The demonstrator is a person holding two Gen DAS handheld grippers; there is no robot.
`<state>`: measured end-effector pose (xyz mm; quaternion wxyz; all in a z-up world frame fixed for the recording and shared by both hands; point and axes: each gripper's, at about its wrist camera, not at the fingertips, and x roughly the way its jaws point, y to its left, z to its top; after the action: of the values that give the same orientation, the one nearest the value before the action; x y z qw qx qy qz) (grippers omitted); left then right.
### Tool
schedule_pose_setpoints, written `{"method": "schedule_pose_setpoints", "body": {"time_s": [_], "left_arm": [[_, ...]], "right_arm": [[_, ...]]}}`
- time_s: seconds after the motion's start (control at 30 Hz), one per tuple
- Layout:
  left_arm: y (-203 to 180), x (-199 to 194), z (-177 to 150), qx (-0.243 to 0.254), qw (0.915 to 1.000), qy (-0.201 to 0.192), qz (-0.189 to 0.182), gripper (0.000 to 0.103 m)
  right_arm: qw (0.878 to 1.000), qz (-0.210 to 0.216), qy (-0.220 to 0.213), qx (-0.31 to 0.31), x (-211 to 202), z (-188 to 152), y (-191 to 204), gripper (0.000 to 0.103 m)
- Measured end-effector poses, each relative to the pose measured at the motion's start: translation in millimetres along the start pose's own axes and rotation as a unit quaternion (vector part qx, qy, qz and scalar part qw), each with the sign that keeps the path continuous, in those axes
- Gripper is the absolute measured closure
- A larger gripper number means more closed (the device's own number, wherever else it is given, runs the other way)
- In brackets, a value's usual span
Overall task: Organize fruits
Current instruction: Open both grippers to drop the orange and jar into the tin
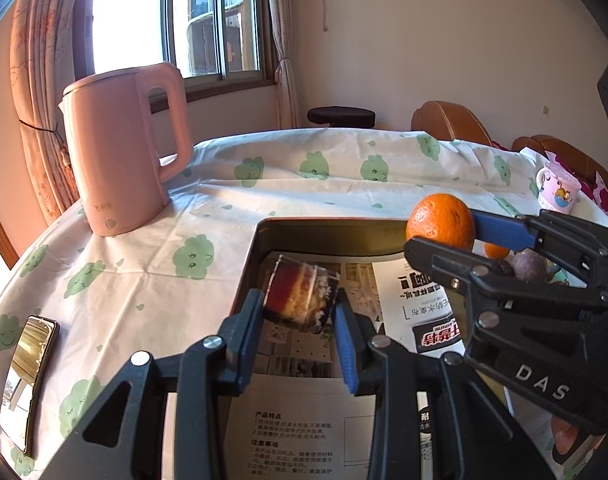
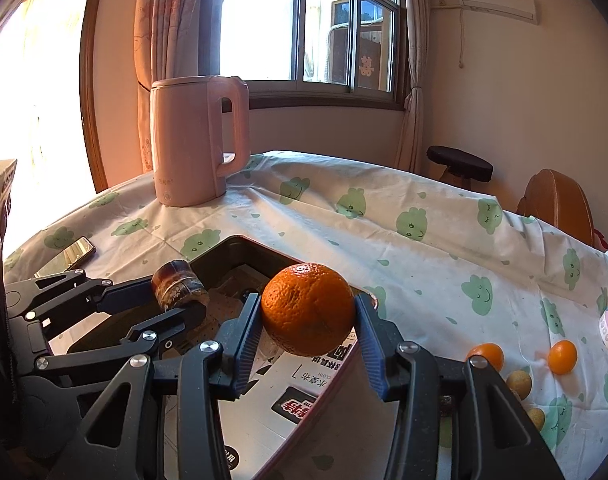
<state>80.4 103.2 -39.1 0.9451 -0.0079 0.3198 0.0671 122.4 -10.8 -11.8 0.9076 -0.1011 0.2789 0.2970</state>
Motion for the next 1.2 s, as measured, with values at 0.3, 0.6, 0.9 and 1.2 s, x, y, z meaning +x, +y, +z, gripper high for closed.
{"method": "schedule_pose_setpoints", "body": {"time_s": [0.3,0.6,0.9,1.2], "left_arm": [[-1.1,8.9,-0.4,0.006,0.9997,0.023,0.005,0.067],[-4.7,15.3,-0.6,0.020,0.9989,0.042,0.010,0.067],[-9.1,14.0,-1.1,0.035,0.9985,0.038,0.018,0.065],[-13.1,-3.6,-2.2,0.033,0.9994,0.003,0.011,0.031]], "right_arm": [[1.000,0.009,0.020,0.001,12.1,-1.2,1.0,0.055],[0.999,0.019,0.044,0.004,22.6,-3.5,-1.0,0.055],[0.998,0.031,0.055,0.009,26.3,-3.6,-0.7,0.053],[0.999,0.026,0.019,0.010,-3.3,-4.6,-2.2,0.037]]}}
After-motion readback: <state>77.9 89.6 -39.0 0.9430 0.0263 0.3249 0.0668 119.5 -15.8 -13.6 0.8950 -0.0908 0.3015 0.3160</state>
